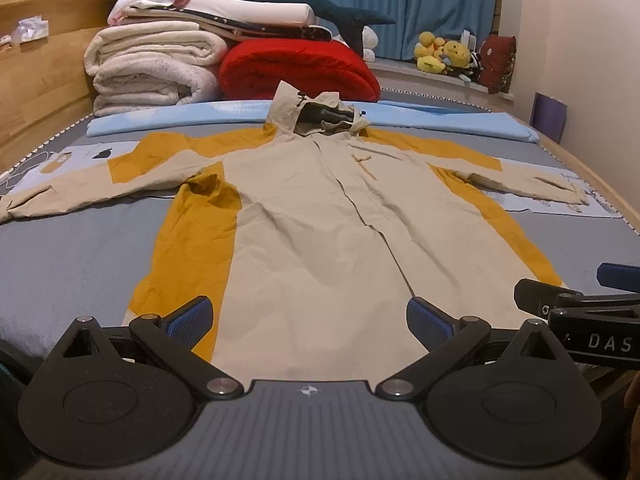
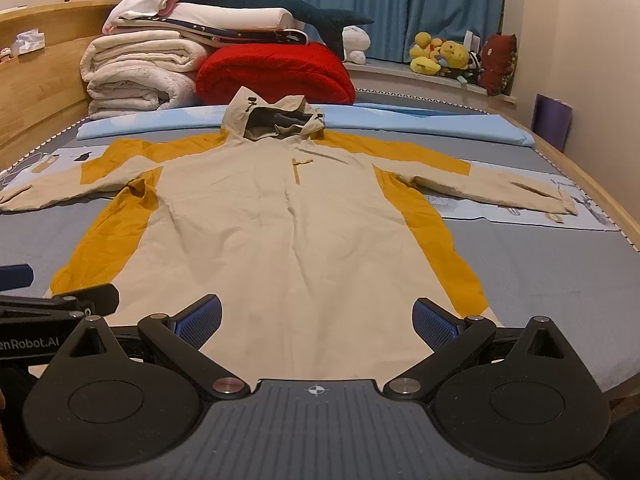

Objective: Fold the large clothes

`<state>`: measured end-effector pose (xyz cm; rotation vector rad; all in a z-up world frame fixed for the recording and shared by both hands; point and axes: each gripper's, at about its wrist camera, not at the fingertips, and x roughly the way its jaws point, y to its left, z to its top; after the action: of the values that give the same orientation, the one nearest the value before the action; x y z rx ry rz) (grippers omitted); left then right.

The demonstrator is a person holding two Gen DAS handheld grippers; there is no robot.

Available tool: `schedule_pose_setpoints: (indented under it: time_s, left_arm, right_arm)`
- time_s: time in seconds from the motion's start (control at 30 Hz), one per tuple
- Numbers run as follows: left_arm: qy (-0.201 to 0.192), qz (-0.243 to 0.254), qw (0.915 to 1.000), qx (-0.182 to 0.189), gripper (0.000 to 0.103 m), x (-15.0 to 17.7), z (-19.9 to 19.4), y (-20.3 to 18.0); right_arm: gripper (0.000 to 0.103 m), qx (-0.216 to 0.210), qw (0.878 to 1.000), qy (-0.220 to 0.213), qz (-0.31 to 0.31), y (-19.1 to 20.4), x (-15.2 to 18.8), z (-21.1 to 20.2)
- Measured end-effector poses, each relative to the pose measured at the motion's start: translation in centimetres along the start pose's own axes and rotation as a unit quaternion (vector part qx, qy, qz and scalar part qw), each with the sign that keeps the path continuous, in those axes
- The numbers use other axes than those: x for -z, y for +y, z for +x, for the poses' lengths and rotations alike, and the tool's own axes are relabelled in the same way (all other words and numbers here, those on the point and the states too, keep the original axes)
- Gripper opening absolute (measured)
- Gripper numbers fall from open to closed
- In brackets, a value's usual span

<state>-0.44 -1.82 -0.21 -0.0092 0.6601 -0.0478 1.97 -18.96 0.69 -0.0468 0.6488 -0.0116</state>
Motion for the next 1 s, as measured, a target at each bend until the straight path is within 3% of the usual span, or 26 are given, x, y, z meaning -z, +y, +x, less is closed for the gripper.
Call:
schedule_pose_setpoints:
  time_s: [1.0]
  left_arm:
    - [-0.002, -0.009, 1.0, 0.002, 0.103, 0.11, -0.06, 0.05]
  right_arm:
    - [0.101, -0.003, 1.0, 0.0, -0.007, 0.15, -0.02, -0.03]
